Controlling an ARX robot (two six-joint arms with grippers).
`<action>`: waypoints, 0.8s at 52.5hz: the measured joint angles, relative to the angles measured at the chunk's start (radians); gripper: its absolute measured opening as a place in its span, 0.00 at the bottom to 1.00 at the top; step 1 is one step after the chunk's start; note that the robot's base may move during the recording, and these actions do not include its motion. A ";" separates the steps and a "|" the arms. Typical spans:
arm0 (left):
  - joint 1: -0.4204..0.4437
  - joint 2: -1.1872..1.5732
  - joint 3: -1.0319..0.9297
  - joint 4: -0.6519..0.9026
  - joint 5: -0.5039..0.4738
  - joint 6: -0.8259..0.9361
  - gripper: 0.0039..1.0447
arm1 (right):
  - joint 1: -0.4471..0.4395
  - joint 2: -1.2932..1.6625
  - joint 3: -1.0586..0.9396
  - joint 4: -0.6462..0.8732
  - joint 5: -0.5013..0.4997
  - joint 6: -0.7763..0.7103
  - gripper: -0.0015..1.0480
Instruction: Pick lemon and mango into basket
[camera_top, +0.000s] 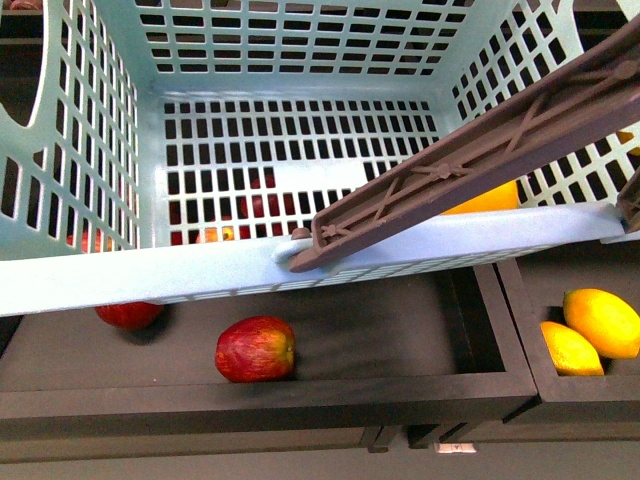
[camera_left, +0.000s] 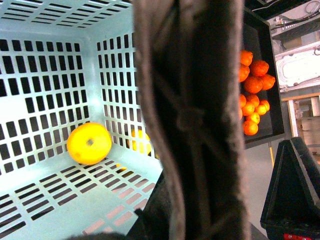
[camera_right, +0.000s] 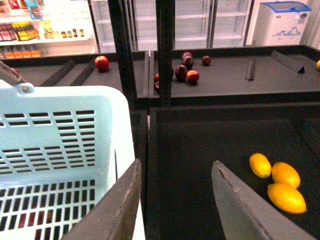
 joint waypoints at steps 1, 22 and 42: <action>0.000 0.000 0.000 0.000 0.001 0.000 0.04 | -0.007 -0.010 -0.014 0.002 -0.009 -0.002 0.38; 0.000 0.000 0.000 0.000 0.003 -0.002 0.04 | -0.063 -0.208 -0.210 -0.010 -0.060 -0.019 0.02; 0.000 0.000 0.000 0.000 0.003 -0.001 0.04 | -0.063 -0.447 -0.313 -0.147 -0.060 -0.019 0.02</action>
